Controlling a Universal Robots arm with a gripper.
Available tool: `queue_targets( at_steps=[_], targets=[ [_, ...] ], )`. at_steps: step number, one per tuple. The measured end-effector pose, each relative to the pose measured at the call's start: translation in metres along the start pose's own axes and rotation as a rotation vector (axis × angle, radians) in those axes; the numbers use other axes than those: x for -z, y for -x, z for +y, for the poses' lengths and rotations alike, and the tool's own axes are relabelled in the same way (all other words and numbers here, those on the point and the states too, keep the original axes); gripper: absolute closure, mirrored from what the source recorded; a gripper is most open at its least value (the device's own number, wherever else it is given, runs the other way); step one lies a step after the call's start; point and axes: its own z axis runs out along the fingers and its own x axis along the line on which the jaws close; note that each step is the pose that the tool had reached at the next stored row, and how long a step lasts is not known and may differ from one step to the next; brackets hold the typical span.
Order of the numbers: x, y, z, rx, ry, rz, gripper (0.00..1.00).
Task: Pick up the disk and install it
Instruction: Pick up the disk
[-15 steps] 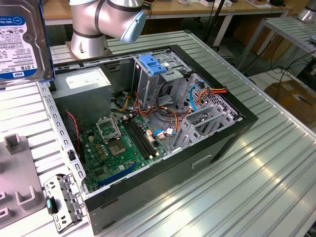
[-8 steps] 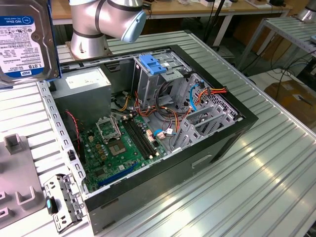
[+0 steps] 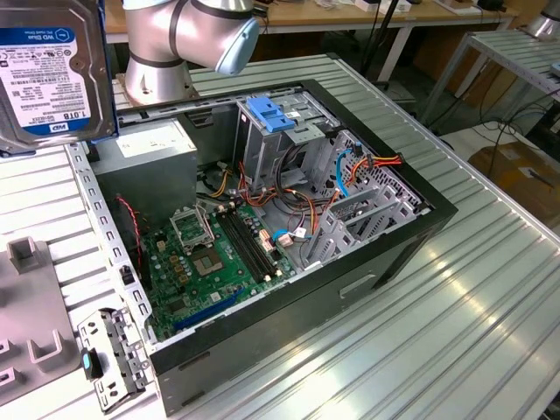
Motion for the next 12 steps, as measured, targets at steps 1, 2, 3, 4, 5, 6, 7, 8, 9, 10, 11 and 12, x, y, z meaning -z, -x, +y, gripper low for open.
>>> queue_targets(
  at_steps=[1, 2, 3, 4, 5, 6, 7, 8, 9, 10, 11, 12],
  targets=[
    [0.0000, 0.0000, -0.0015, 0.000, 0.0000, 0.0001, 0.63],
    [0.0001, 0.0000, -0.0032, 0.000, 0.0001, 0.0000, 0.63],
    [0.0001, 0.0000, -0.0060, 0.000, 0.0001, 0.0000, 0.63],
    [0.0001, 0.0000, -0.0074, 0.000, 0.0000, 0.0000, 0.63],
    [0.0001, 0.0001, -0.0087, 0.000, 0.0000, 0.0000, 0.63],
    [0.0001, 0.0001, -0.0107, 0.000, 0.0000, 0.0000, 0.63],
    [0.0002, 0.0001, -0.0123, 0.000, 0.0000, 0.0000, 0.63],
    [0.0001, 0.0001, -0.0142, 0.000, 0.0000, 0.0000, 0.63],
    [0.0002, 0.0001, -0.0157, 0.000, 0.0000, 0.0000, 0.63],
    [0.0002, 0.0001, -0.0172, 0.000, 0.0000, 0.0000, 0.63],
    [0.0002, 0.0001, -0.0187, 0.000, 0.0000, 0.0000, 0.63],
    [0.0002, 0.0001, -0.0203, 0.000, 0.0000, 0.0000, 0.63]
  ],
)
